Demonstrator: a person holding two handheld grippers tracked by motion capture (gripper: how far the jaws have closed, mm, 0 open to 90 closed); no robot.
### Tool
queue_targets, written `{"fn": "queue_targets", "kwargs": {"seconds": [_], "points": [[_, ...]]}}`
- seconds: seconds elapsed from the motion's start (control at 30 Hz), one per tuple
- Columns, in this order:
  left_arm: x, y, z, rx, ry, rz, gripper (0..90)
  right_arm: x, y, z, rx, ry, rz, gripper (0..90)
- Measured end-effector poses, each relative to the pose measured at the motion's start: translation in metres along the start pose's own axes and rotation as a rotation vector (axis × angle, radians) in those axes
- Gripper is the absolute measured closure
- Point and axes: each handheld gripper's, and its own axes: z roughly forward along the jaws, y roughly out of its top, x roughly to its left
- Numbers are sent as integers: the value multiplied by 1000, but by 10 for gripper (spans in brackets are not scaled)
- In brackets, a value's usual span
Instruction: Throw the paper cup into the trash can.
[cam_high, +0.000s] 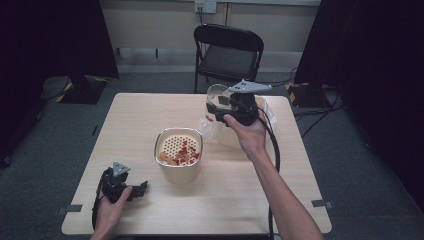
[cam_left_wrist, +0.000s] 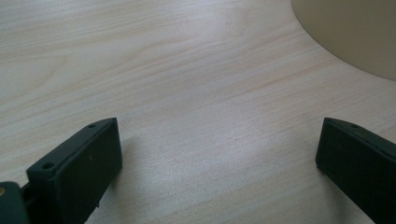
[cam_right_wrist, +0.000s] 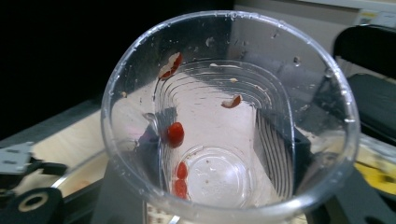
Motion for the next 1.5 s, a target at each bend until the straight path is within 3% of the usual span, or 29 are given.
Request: {"fn": "queue_targets", "kwargs": {"seconds": [0.47,0.63,1.03,1.17,1.33,1.43,1.5], "points": [[0,0,0,0,0,0,0,-47,2,-11,12,-125,46,498],[0,0,0,0,0,0,0,-71,3,-6,27,-187,74,497],[0,0,0,0,-1,0,0,-105,-7,12,100,-291,119,480],[0,0,0,0,0,0,0,-114,-14,21,112,-271,131,438],[0,0,0,0,0,0,0,-119,-17,30,123,-287,133,364],[0,0,0,0,0,0,0,-119,-16,32,129,-316,129,190],[0,0,0,0,0,0,0,-118,-15,32,120,-315,131,186]]}}
